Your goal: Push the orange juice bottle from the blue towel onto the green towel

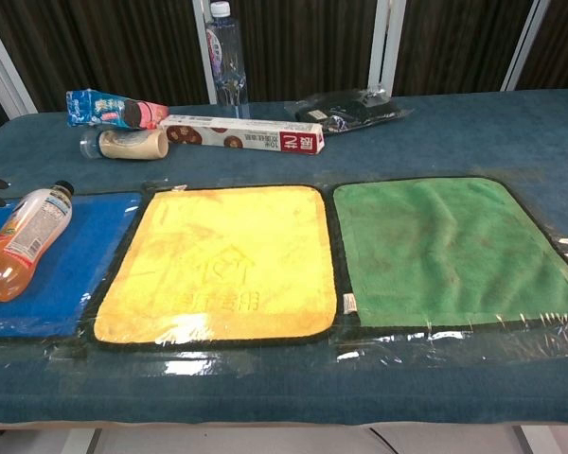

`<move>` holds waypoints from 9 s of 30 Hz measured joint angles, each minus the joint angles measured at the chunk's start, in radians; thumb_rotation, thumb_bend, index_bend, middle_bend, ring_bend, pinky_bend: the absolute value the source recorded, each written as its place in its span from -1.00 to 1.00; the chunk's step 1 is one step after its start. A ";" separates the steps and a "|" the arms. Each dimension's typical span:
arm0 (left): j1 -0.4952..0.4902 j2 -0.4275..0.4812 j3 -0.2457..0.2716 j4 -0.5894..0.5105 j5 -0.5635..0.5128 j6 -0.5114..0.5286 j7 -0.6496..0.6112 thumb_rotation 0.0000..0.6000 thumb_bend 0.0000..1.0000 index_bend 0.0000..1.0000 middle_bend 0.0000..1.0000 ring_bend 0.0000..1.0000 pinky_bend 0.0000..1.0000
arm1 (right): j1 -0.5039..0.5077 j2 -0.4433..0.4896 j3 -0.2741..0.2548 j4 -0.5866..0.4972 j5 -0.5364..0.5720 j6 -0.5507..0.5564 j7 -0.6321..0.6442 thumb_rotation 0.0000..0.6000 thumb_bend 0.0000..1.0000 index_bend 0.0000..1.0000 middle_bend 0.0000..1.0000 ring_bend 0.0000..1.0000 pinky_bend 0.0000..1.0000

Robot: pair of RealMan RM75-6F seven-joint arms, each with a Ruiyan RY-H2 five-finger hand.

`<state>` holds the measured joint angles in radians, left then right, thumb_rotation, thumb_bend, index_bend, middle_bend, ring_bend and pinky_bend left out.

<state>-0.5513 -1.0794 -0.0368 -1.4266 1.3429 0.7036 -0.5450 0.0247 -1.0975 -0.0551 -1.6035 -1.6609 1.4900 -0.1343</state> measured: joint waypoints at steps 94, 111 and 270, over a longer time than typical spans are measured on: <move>-0.067 -0.161 -0.520 0.194 -0.325 -0.830 -0.084 1.00 -0.15 -0.93 -0.57 -0.64 -0.17 | -0.016 0.019 -0.007 0.024 -0.010 0.019 0.053 1.00 -0.82 -1.00 -1.00 -1.00 -1.00; -0.116 -0.049 -0.391 0.034 -0.448 -0.829 -0.070 1.00 -0.15 -0.98 -0.57 -0.63 -0.03 | -0.014 0.014 -0.007 0.022 -0.009 0.012 0.042 1.00 -0.82 -1.00 -1.00 -1.00 -1.00; -0.553 -0.768 -0.614 0.471 -0.874 -1.140 -0.233 1.00 -0.08 -1.00 -0.85 -0.92 -0.50 | -0.080 0.097 -0.033 0.143 -0.097 0.211 0.408 1.00 -0.82 -1.00 -1.00 -1.00 -1.00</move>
<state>-1.1045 -1.8472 -0.6509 -0.9559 0.4691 -0.4359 -0.7782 -0.0553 -1.0003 -0.0880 -1.4606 -1.7576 1.7006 0.2734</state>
